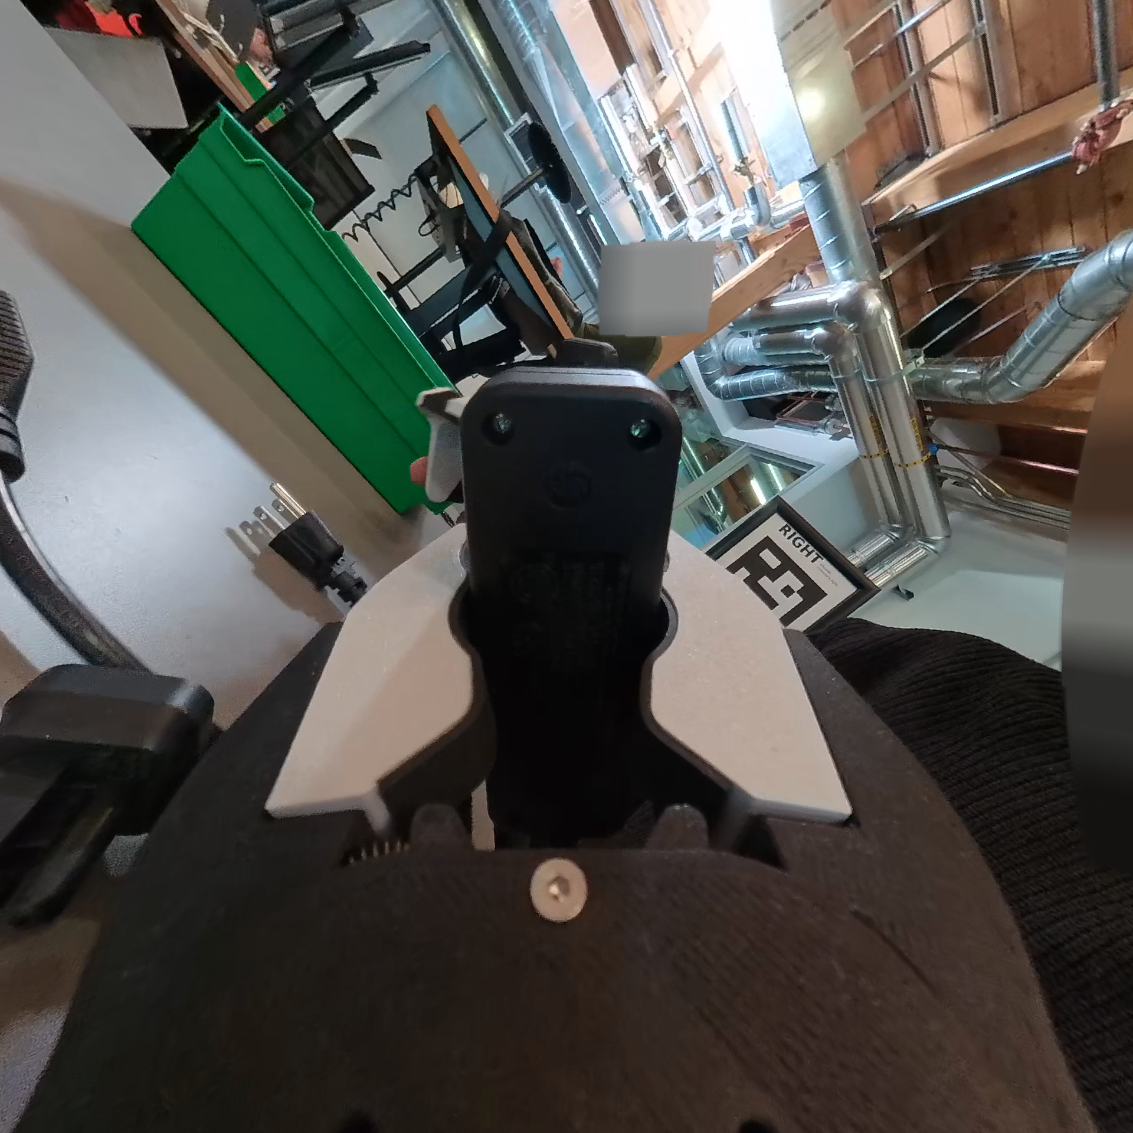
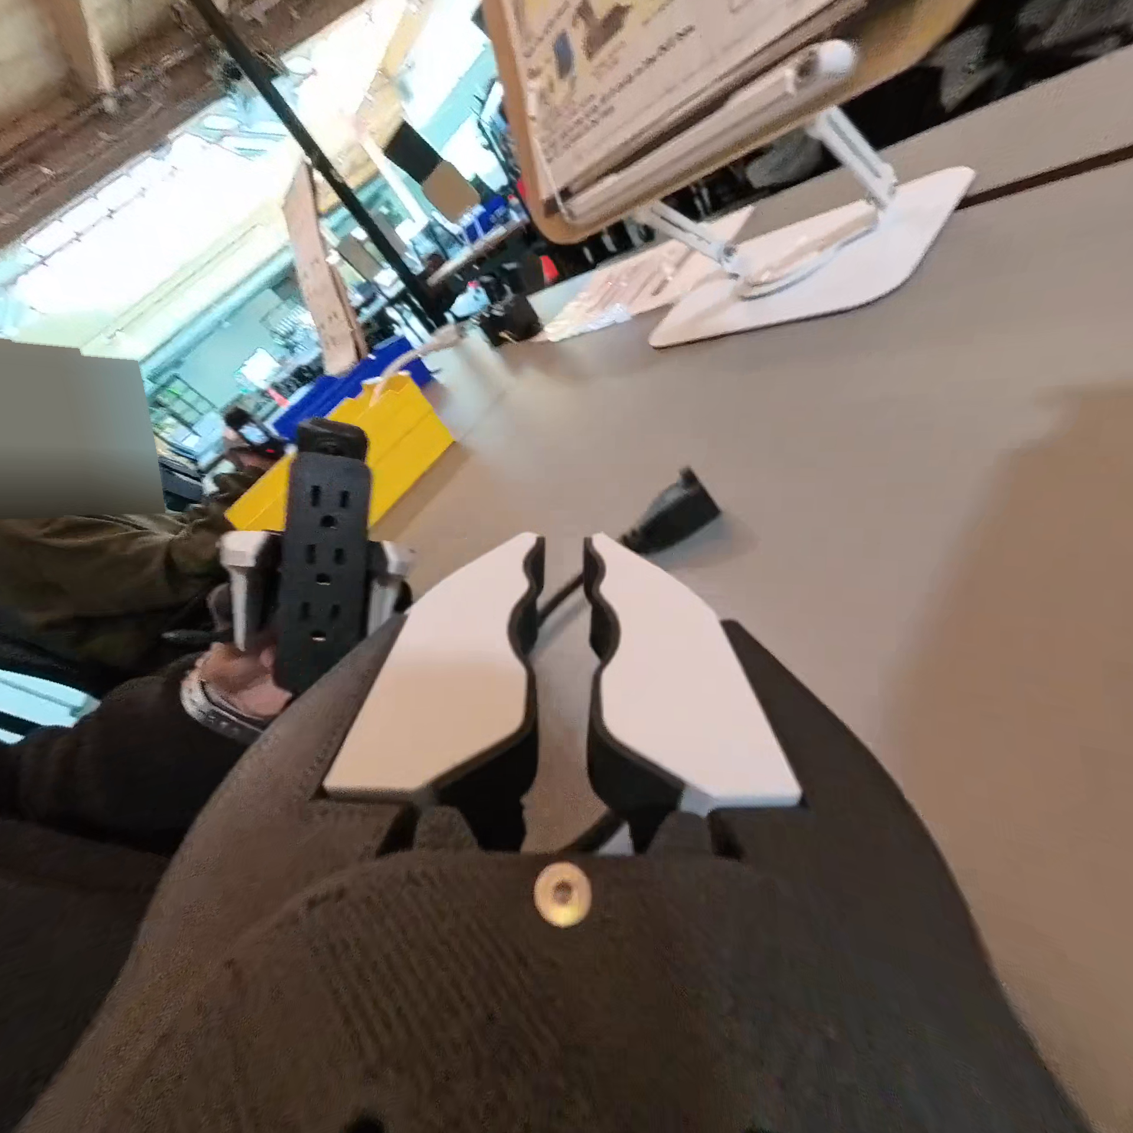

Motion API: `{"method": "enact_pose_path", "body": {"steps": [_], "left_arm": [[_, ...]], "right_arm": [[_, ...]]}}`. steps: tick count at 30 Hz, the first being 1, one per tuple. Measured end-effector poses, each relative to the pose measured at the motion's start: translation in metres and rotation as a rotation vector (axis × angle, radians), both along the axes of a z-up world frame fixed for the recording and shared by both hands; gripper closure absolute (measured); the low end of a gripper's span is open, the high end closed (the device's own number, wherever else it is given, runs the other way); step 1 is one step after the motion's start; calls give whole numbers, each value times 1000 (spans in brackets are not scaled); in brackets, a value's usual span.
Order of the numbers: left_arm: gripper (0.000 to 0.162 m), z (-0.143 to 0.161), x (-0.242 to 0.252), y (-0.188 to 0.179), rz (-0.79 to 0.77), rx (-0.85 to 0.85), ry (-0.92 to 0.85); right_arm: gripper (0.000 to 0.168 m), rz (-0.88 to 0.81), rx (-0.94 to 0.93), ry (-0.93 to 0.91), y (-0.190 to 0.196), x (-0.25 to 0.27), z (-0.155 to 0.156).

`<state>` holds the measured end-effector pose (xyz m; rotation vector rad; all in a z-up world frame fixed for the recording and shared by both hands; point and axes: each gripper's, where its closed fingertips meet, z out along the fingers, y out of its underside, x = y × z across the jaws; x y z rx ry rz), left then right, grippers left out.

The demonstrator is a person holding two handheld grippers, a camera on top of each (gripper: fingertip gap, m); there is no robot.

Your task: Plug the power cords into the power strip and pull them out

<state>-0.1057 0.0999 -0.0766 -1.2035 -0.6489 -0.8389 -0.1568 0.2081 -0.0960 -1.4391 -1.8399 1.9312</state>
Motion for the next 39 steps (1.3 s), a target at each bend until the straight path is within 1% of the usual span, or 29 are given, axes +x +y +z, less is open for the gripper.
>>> {"method": "enact_pose_path", "body": {"steps": [2, 4, 6, 8, 9, 10, 11, 12, 13, 15, 17, 19, 21, 22, 23, 25, 28, 31, 33, 36, 39], "left_arm": [[110, -1, 0, 1, 1, -7, 1], [110, -2, 0, 1, 2, -11, 0], [110, -4, -1, 2, 3, -18, -4], [110, -6, -2, 3, 10, -30, -6], [110, -7, -2, 4, 16, -37, -3], [110, -8, -3, 4, 21, -42, 3], [110, -8, -2, 4, 24, -50, 11], [109, -9, -2, 4, 29, -61, 22], [108, -9, -3, 4, 37, -74, 36], [110, -8, -5, 2, 53, -101, 66], [110, -7, -8, -3, 64, -117, 82], [109, -3, -12, -9, 73, -96, 73], [109, 1, -13, -14, 59, -70, 56], [109, 0, -13, -14, 50, -73, 50], [109, -1, -13, -14, 48, -77, 46], [110, -1, -11, -9, 50, -76, 28], [110, 0, -4, 2, 59, -69, 11], [110, 2, 0, 10, 86, -48, -11], [110, 8, 1, 8, 91, -14, -16], [109, 19, -1, 0, 101, 34, 3], [109, 19, -3, -2, 111, 28, 4]], "right_arm": [[148, -45, 158, -102, 17, 2, -27], [132, -57, 282, -208, 25, 12, -53], [127, -47, 282, -280, 19, 23, -68], [118, -8, 258, -346, 3, 32, -80], [114, 4, 305, -368, -2, 34, -88], [111, 2, 396, -365, -3, 34, -97], [121, -14, 495, -335, -1, 31, -102], [123, -34, 581, -306, 2, 28, -105], [129, -41, 658, -284, 4, 25, -107], [132, -29, 762, -246, 3, 24, -109], [133, 0, 795, -218, 1, 23, -109], [134, 26, 747, -200, -2, 24, -105], [135, 37, 673, -96, -9, 22, -84], [136, 22, 667, -17, -11, 20, -70], [137, 2, 704, 80, -12, 18, -55], [138, -47, 888, 273, -16, 18, -31], [139, -78, 1161, 549, -41, 28, -5], [140, -71, 1301, 778, -75, 41, 14], [141, -65, 1380, 881, -89, 46, 23], [141, -58, 1513, 970, -96, 46, 21], [142, -45, 1574, 1070, -104, 50, 20]]}}
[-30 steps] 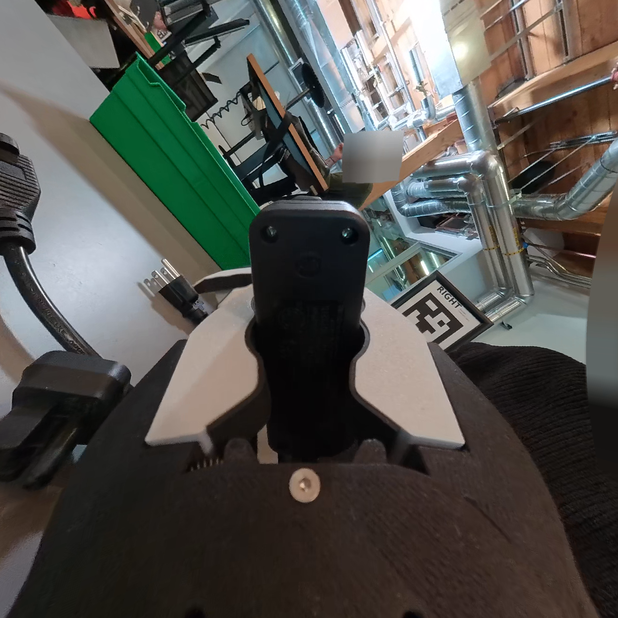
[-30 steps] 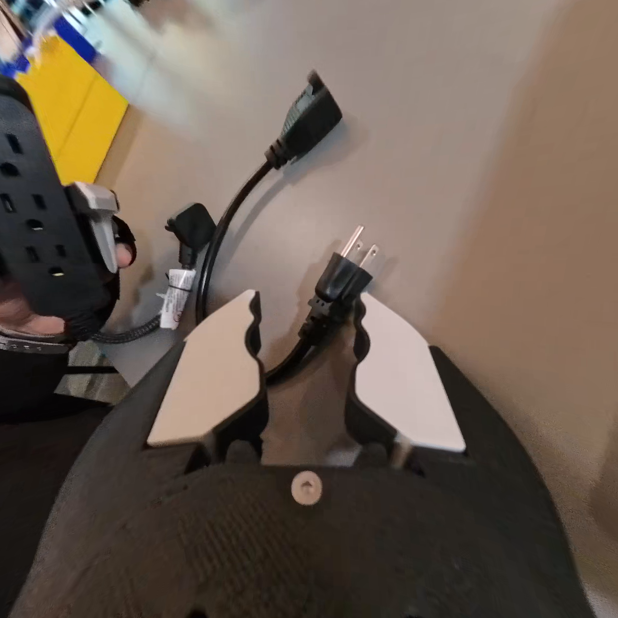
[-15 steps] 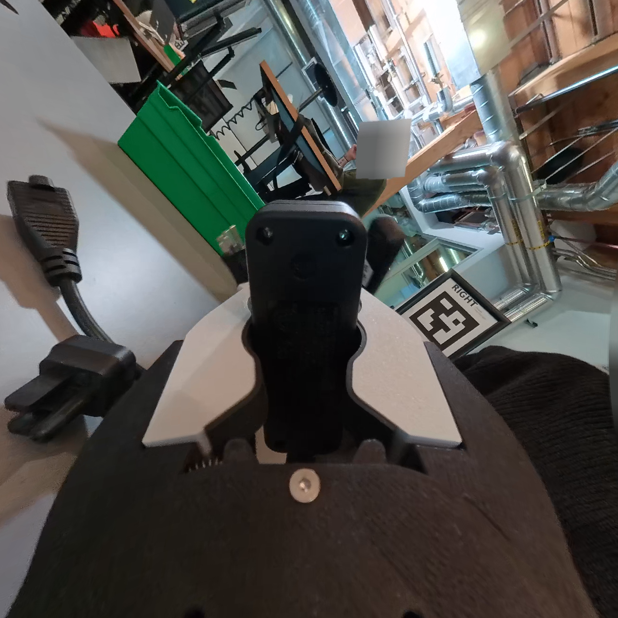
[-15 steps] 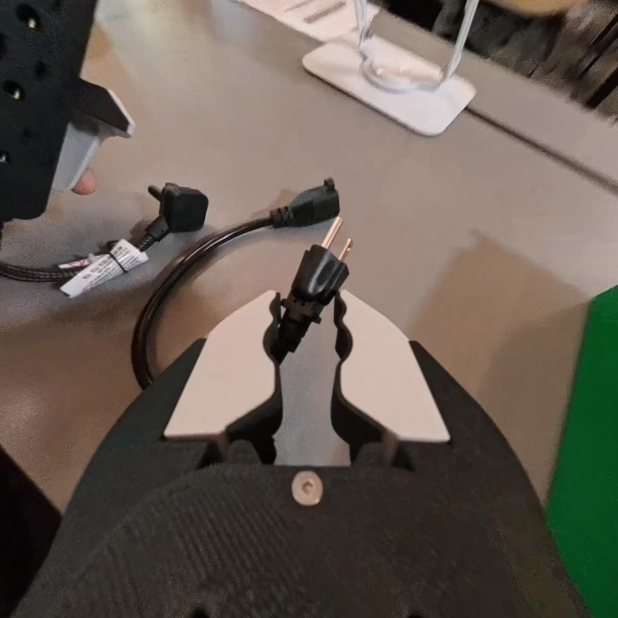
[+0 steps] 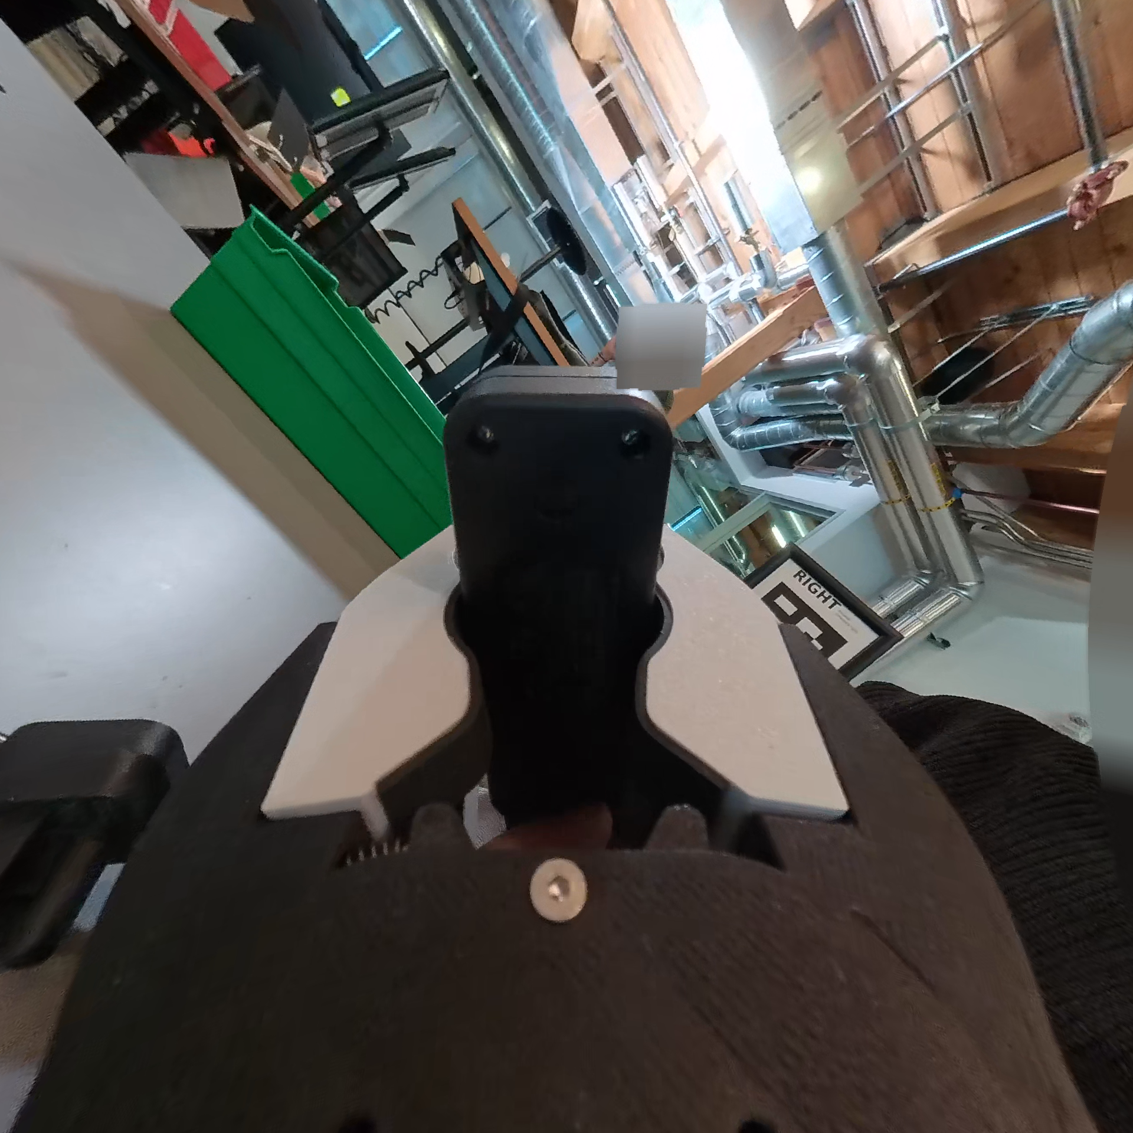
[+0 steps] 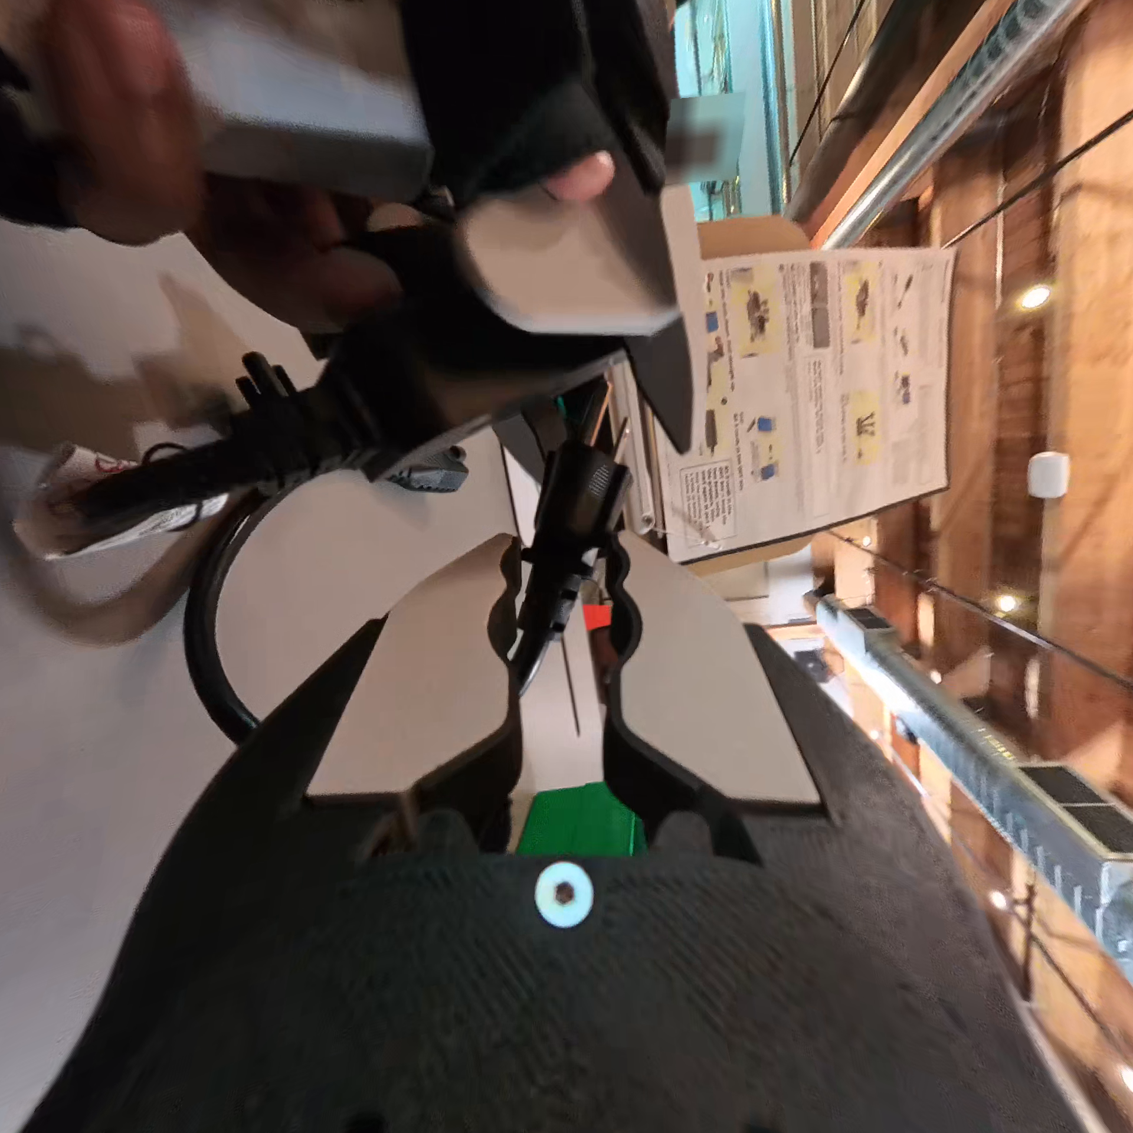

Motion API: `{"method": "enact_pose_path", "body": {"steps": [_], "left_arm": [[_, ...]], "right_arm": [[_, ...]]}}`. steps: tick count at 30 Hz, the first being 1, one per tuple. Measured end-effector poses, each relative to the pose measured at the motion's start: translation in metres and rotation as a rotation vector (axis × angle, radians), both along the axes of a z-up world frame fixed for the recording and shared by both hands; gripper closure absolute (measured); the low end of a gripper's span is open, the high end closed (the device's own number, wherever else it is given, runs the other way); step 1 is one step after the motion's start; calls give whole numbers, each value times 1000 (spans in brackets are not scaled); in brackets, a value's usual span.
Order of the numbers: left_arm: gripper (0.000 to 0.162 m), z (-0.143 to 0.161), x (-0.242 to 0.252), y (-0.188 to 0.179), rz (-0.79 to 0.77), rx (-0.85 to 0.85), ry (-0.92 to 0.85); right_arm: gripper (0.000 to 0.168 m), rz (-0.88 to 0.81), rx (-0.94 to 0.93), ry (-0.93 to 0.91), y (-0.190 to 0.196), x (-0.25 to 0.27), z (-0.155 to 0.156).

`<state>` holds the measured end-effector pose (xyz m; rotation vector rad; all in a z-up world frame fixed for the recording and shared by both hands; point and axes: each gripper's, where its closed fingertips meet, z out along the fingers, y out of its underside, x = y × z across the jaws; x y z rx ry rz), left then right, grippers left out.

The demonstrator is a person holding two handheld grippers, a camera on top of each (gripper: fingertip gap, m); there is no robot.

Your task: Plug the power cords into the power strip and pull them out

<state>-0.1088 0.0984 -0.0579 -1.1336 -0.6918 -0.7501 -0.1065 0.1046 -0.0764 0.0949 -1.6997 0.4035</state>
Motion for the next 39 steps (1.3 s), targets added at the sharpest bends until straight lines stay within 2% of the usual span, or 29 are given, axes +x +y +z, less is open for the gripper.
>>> {"method": "enact_pose_path", "body": {"steps": [6, 10, 18, 22, 27, 31, 34, 39], "left_arm": [[106, -10, 3, 7, -37, 6, -72], [107, -11, -1, 7, -6, 38, -108], [109, -23, -13, 0, 60, 159, -282], [109, -22, -13, -11, 64, 244, -313], [109, -21, -8, -36, 100, 336, -333], [110, -18, -3, -59, 140, 402, -320], [110, -16, -1, -71, 162, 441, -304], [110, -11, -3, -78, 166, 474, -273]], "right_arm": [[142, 8, 62, 112, -2, -2, 5], [142, -15, 74, 137, -2, -5, 4], [142, -38, 135, 94, -9, -12, -6], [141, 25, 139, 42, -21, -11, -6], [136, 192, 51, -146, -49, 0, -8], [133, 359, -95, -332, -74, 10, -5], [135, 469, -283, -533, -87, 16, 2], [133, 561, -743, -961, -85, 13, 22]]}}
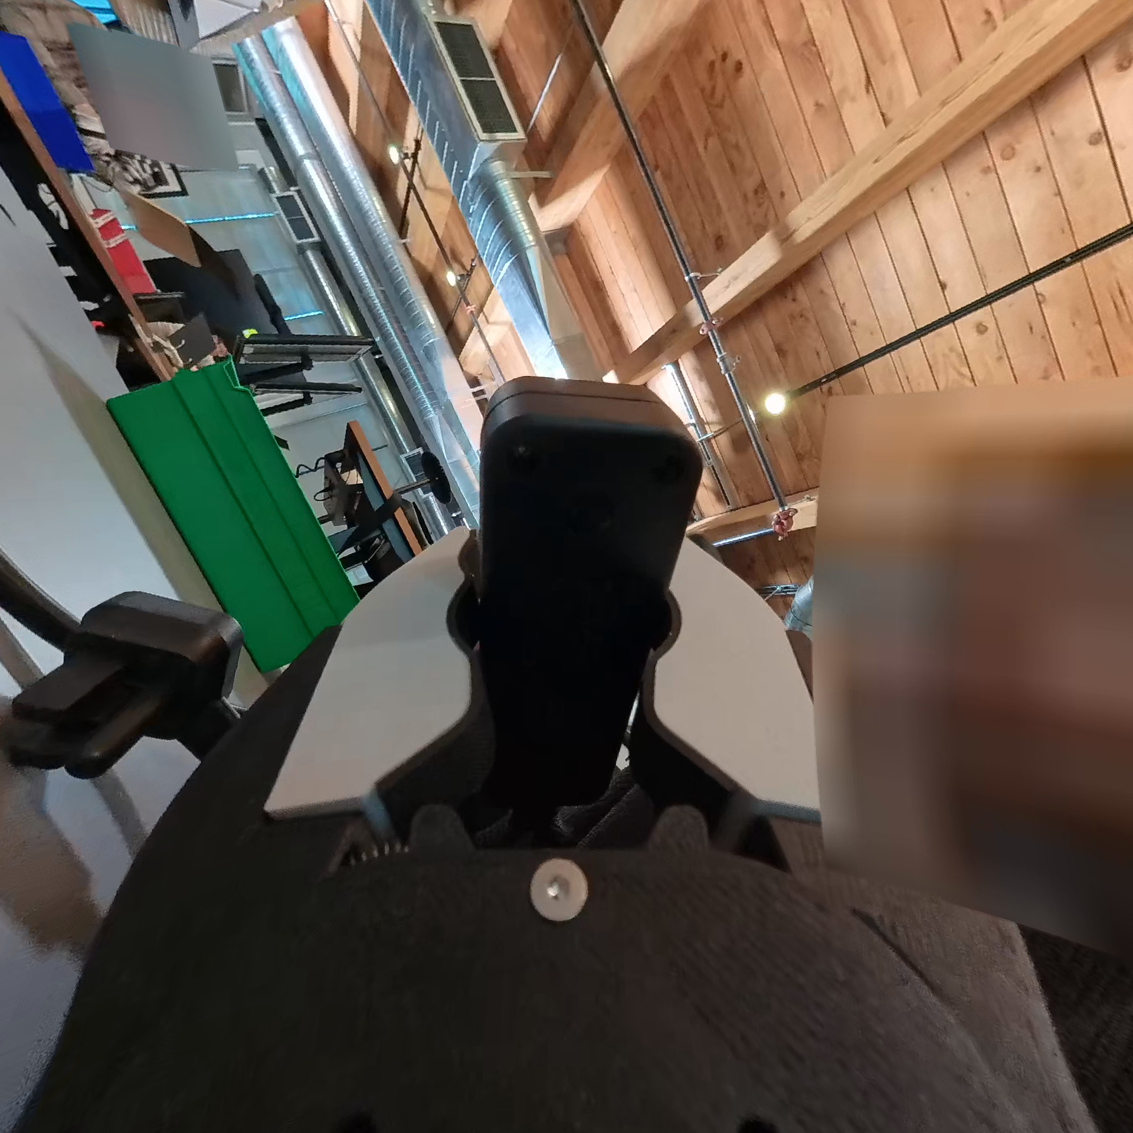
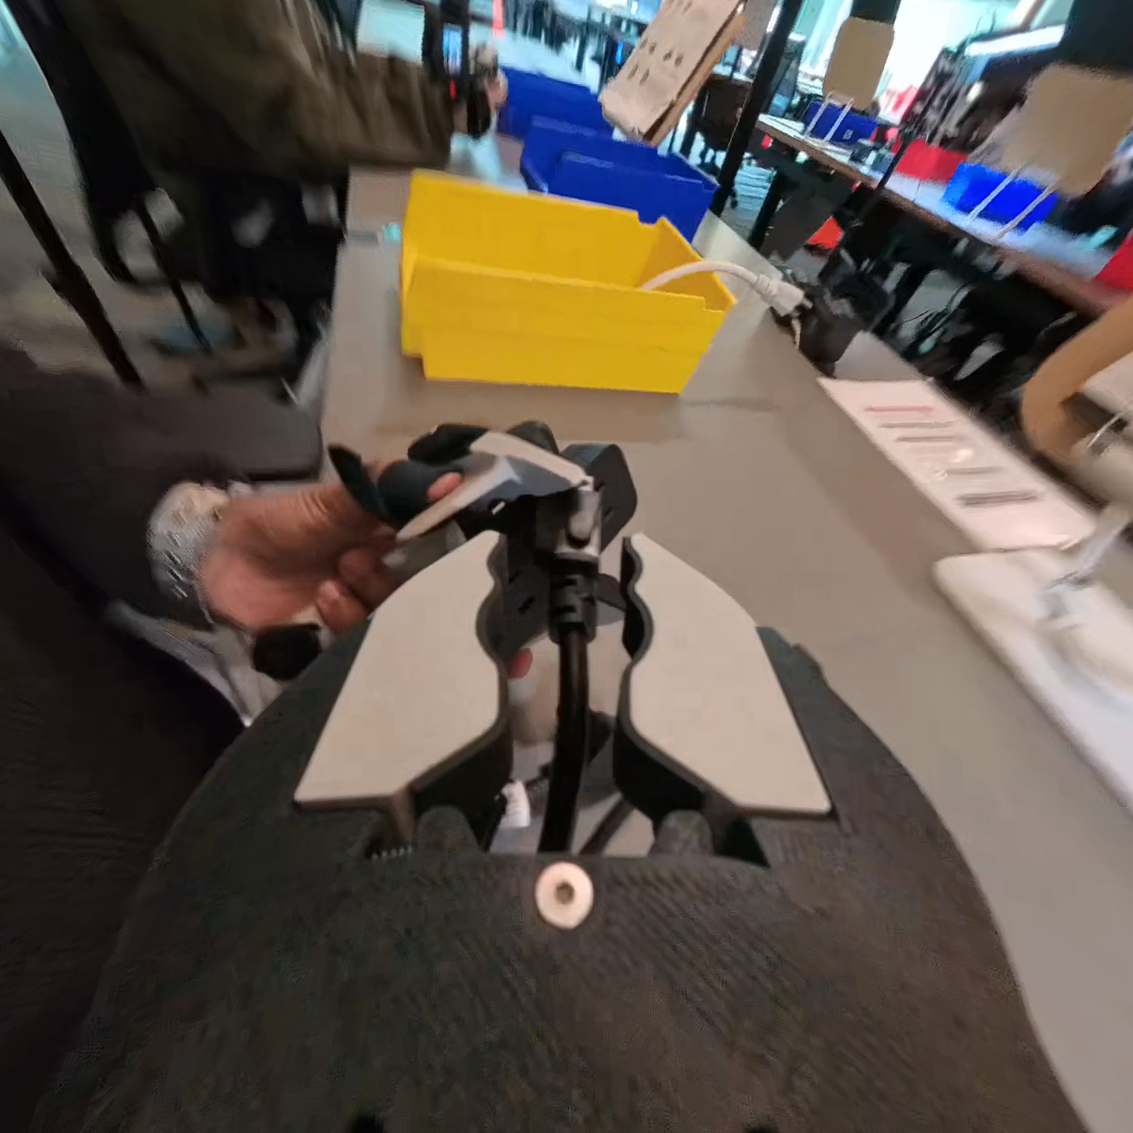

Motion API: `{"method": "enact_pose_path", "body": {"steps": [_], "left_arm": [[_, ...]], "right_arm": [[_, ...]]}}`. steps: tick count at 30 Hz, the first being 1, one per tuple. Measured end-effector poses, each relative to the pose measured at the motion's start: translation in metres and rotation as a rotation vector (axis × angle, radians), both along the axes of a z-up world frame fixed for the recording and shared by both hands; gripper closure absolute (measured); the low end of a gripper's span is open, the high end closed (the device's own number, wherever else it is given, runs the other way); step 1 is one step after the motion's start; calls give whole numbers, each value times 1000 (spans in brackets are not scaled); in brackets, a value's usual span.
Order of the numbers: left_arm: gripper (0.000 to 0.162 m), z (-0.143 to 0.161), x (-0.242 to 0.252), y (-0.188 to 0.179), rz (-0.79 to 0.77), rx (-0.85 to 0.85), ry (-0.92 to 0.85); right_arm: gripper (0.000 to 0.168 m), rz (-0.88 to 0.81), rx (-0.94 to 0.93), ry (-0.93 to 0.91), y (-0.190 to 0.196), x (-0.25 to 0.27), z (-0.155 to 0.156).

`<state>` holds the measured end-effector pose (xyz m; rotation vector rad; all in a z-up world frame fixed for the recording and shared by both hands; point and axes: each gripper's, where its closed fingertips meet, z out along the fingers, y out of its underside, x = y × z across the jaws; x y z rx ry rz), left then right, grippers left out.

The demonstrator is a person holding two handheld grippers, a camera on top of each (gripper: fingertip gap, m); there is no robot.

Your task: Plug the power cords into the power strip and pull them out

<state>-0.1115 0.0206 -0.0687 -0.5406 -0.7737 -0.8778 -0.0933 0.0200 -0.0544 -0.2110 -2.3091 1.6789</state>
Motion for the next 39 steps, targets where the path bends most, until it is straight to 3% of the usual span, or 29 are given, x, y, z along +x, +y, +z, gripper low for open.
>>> {"method": "enact_pose_path", "body": {"steps": [4, 8, 14, 16, 22, 30, 35, 39], "left_arm": [[110, 3, 2, -2, 18, -20, 39], [110, 7, 5, 3, 41, -89, 107], [110, 4, 7, 12, 76, -240, 179], [110, 4, 9, 16, 74, -282, 206], [110, 4, 7, 18, 71, -322, 215], [106, 9, 11, 25, 64, -388, 265], [109, 12, 3, 8, 80, -291, 208], [109, 16, 3, 2, 34, -284, 228]], "right_arm": [[134, 5, -184, -433, 17, -14, -2], [127, 121, -415, -939, 18, -7, -4], [130, 201, -492, -1153, 6, 10, -8], [142, 192, -524, -1187, 6, 8, -11], [142, 197, -569, -1196, 9, 6, -11], [143, 174, -590, -1043, 17, 7, -5], [143, 116, -731, -970, 46, -10, 7], [143, 31, -577, -825, 55, -8, -11]]}}
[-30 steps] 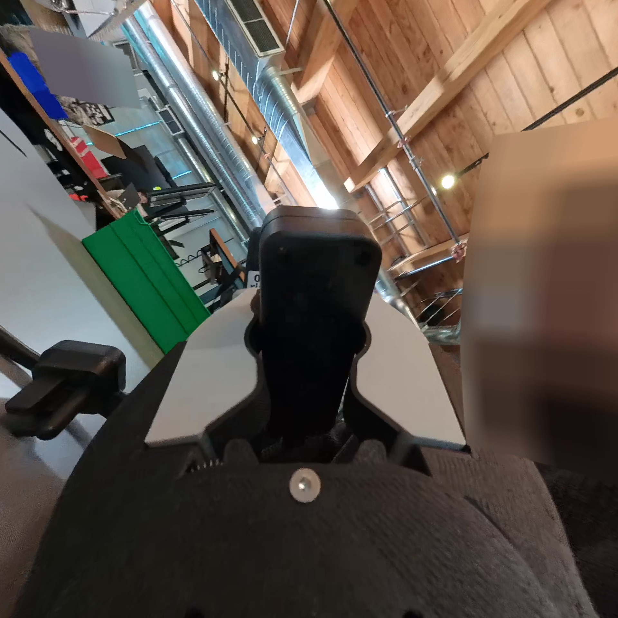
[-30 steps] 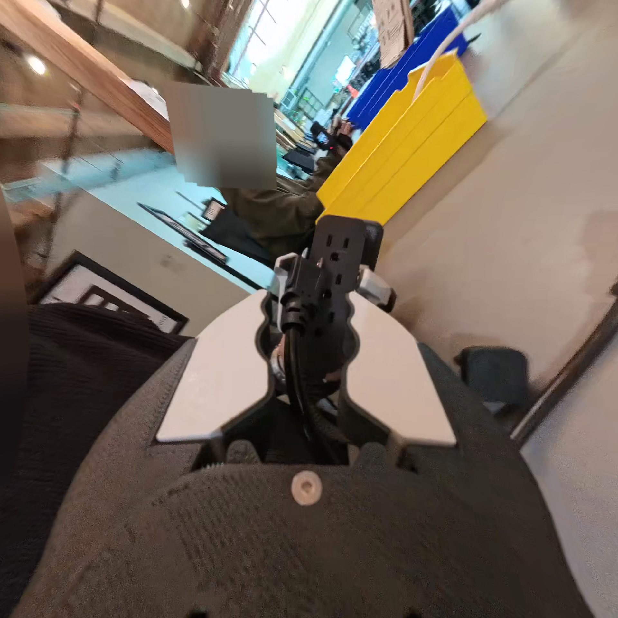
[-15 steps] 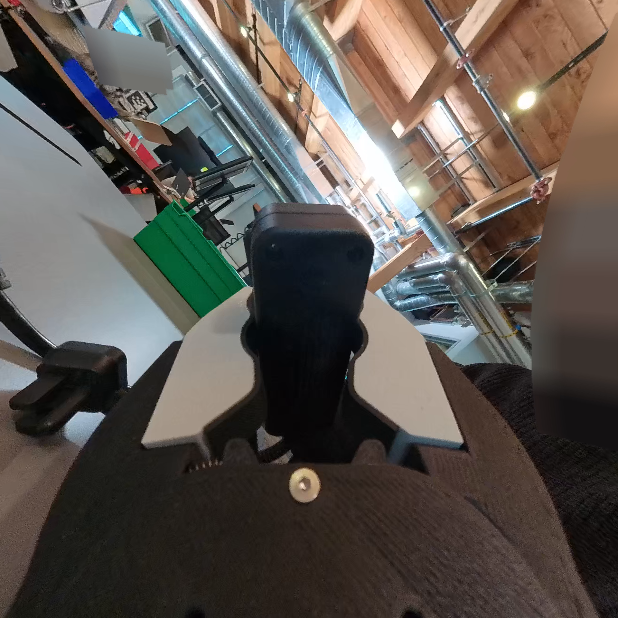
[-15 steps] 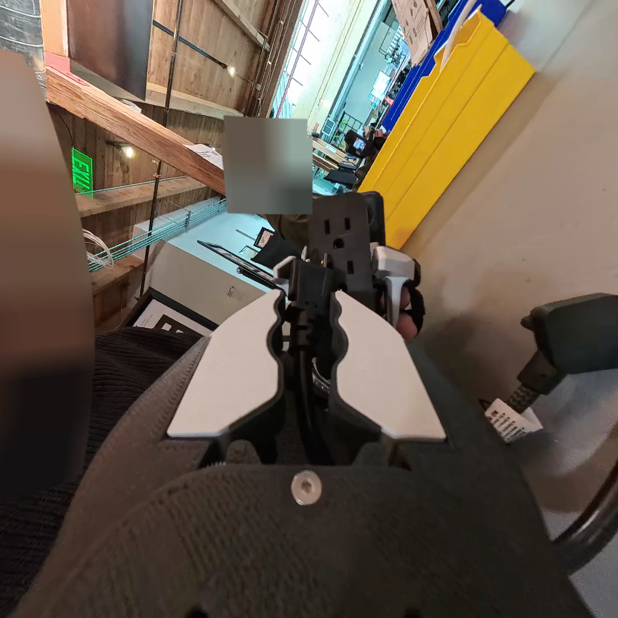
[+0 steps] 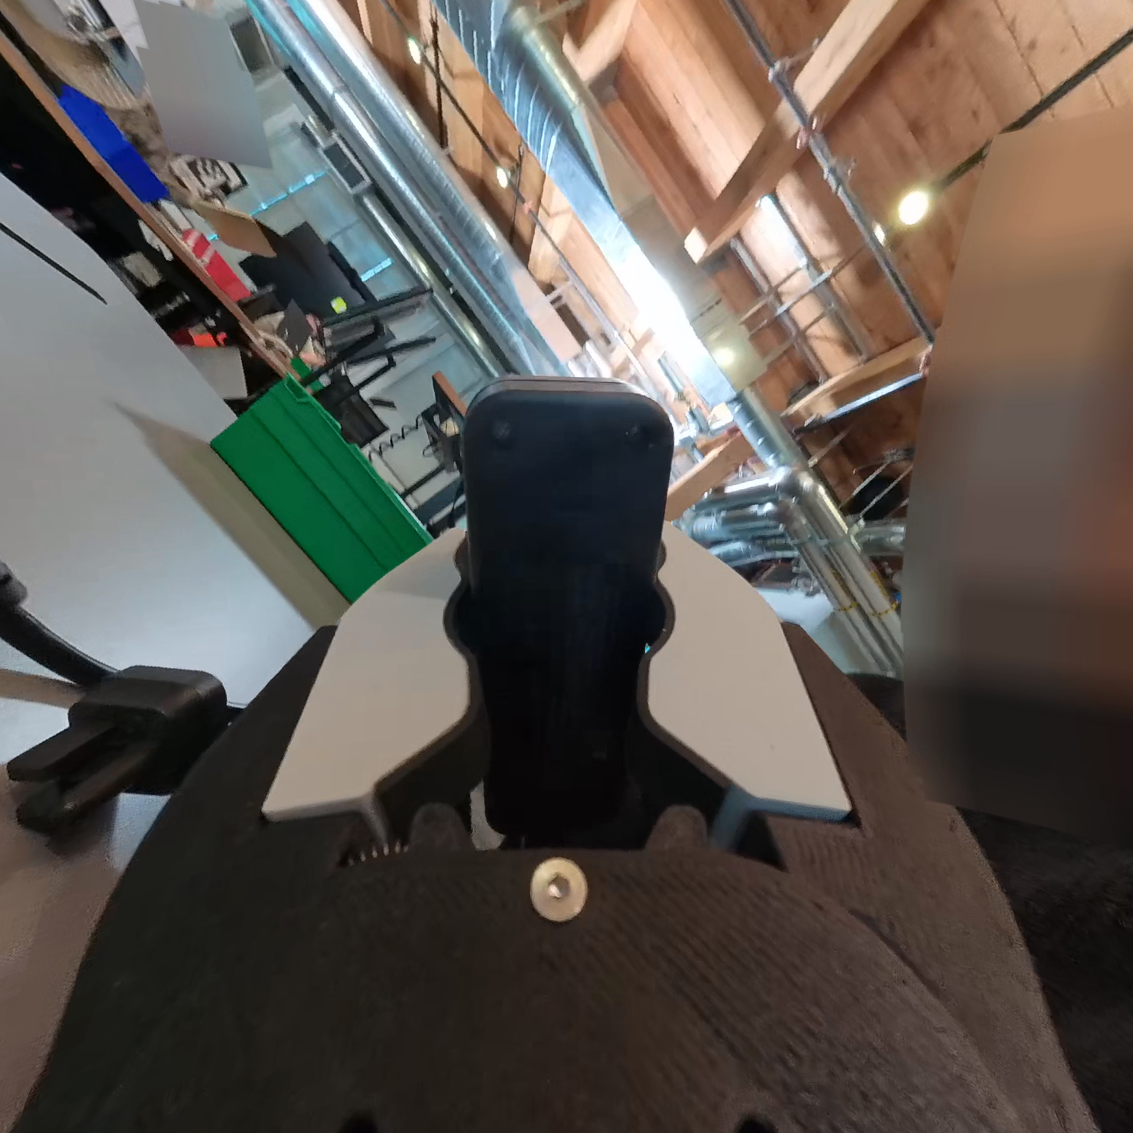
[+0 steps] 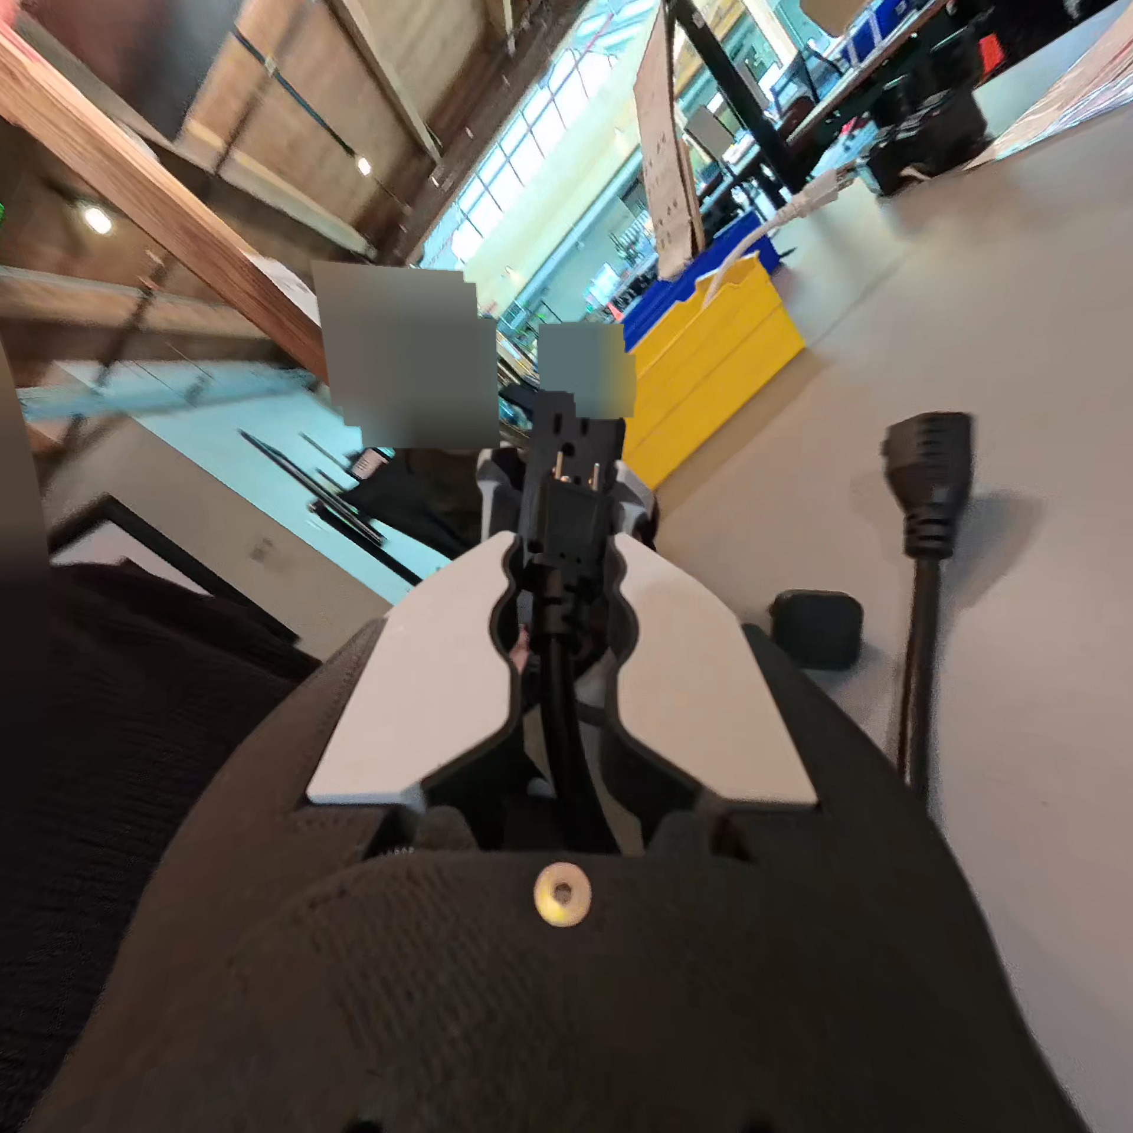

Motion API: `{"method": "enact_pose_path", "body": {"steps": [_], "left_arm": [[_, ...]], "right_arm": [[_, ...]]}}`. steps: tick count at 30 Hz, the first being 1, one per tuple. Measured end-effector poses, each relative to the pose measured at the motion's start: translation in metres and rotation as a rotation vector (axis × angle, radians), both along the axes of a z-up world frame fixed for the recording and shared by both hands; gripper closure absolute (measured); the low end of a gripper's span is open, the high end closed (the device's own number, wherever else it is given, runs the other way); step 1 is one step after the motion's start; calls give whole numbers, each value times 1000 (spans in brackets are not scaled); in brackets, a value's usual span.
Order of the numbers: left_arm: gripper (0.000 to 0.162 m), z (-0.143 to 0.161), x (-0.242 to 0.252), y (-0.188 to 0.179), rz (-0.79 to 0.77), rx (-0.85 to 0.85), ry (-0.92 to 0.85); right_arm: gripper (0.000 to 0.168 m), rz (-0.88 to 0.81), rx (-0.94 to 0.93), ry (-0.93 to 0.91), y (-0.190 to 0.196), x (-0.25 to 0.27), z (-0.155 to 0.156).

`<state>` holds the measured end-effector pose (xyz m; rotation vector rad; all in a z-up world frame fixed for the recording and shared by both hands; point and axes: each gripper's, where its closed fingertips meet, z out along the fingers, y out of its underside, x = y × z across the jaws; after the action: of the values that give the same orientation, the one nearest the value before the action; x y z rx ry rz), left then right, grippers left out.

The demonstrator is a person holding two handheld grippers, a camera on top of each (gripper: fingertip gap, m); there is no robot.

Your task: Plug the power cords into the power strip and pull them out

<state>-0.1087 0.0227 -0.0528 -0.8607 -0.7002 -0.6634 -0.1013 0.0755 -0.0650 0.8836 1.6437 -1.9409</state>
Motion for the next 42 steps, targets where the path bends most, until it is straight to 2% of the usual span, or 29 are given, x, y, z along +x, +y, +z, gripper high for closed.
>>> {"method": "enact_pose_path", "body": {"steps": [4, 8, 13, 20, 24, 32, 42], "left_arm": [[108, -5, 16, 9, -126, -212, 115], [108, -35, 40, 20, -258, -530, 233], [108, -39, 46, 25, -343, -494, 172], [108, -37, 69, 41, -425, -590, 277], [108, -42, 80, 53, -476, -763, 368], [108, -34, 84, 59, -504, -802, 430], [108, -33, 92, 65, -523, -880, 499]], "right_arm": [[143, -5, 125, 145, 1, 7, 0], [143, -29, 316, 375, 0, 16, -6], [143, -30, 469, 642, -4, 32, -7], [143, 57, 512, 622, 3, 37, -13], [143, 96, 547, 665, 6, 44, 1], [143, 133, 564, 682, 14, 57, 10], [142, 158, 485, 620, 21, 67, 18]]}}
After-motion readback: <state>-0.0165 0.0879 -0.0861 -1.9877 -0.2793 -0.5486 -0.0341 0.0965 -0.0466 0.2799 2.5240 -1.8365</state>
